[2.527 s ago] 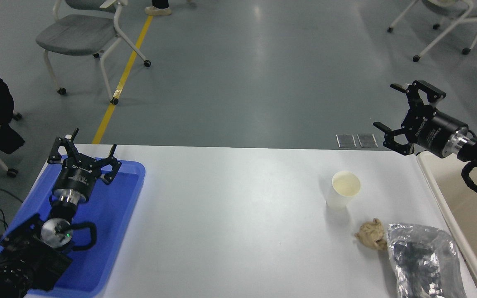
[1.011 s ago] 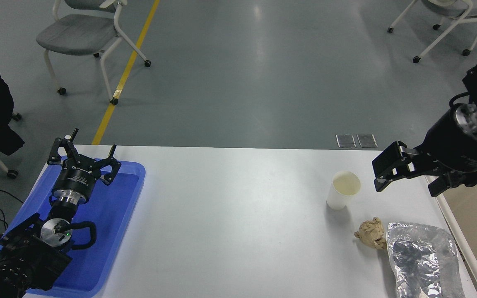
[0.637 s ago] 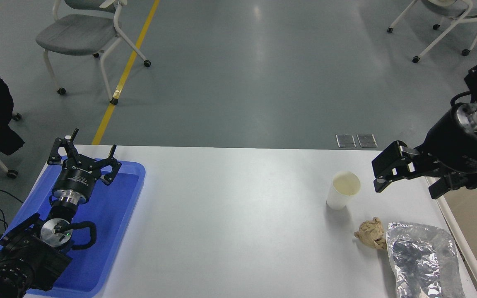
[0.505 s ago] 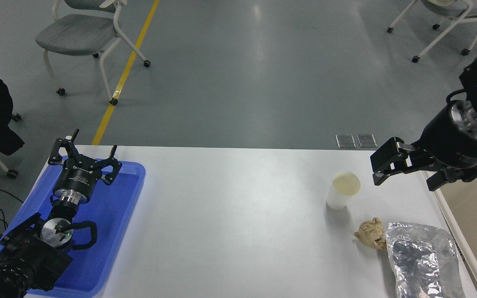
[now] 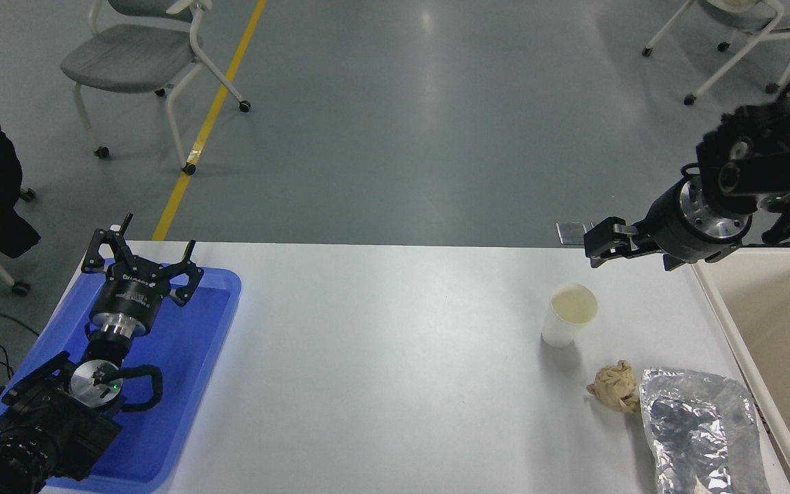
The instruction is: Pick up paper cup place in dustbin
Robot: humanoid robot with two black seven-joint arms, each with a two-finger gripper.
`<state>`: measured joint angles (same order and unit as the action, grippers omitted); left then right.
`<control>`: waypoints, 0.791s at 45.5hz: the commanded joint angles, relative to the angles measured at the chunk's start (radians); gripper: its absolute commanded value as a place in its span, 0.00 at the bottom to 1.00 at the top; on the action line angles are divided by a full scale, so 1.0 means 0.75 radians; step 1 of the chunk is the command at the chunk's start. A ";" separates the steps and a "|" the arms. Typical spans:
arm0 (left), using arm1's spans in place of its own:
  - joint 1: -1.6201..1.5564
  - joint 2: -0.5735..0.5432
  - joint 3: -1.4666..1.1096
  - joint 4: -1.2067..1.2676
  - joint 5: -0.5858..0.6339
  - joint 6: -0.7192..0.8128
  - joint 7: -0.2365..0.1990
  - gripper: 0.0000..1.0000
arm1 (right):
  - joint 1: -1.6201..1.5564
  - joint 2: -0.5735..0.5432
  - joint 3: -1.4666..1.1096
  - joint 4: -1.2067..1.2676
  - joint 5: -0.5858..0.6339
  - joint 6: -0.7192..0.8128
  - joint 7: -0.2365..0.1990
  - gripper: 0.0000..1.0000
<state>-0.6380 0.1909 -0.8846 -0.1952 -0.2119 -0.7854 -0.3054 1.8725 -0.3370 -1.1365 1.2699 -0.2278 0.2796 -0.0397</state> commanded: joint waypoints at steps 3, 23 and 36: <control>0.002 0.003 0.001 0.001 0.000 0.000 0.000 1.00 | -0.369 0.001 0.169 -0.239 -0.128 -0.113 0.004 1.00; 0.002 0.005 -0.001 0.001 0.000 0.000 0.000 1.00 | -0.658 0.003 0.349 -0.446 -0.222 -0.154 0.000 1.00; 0.002 0.005 0.001 -0.003 0.000 0.000 0.000 1.00 | -0.727 0.005 0.366 -0.480 -0.222 -0.205 -0.002 0.93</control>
<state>-0.6366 0.1944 -0.8838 -0.1951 -0.2117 -0.7854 -0.3053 1.3811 -0.3340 -0.8858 0.9446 -0.3818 0.1481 -0.0402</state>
